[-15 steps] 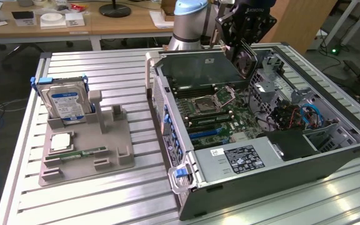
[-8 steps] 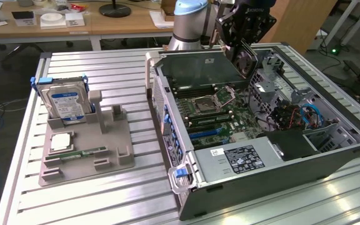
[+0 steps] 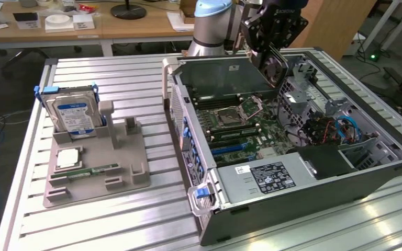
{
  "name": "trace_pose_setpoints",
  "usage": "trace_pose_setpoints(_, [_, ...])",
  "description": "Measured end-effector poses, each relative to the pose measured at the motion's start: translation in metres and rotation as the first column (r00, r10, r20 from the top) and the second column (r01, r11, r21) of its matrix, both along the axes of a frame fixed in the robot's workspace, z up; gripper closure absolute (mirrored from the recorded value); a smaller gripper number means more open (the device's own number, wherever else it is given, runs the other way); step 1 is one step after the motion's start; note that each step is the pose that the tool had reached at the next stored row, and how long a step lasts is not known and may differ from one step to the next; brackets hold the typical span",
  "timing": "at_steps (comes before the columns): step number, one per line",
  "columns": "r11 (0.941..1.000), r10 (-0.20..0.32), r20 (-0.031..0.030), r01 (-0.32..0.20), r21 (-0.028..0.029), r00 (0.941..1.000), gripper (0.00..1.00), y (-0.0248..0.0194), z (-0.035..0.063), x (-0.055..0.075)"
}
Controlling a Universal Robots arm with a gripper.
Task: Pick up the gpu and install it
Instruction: 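Insert the gpu into the slot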
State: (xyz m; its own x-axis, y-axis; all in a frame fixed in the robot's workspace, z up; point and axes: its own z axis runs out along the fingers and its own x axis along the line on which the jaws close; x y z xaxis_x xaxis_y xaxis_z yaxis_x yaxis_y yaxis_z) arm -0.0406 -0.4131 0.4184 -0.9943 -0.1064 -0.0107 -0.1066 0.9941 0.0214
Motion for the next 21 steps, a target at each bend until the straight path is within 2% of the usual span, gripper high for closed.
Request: trace_pose_setpoints(21, [0.9977, 0.068, -0.0001, -0.068, -0.0002, 0.9977, 0.72, 0.0, 0.0, 0.0])
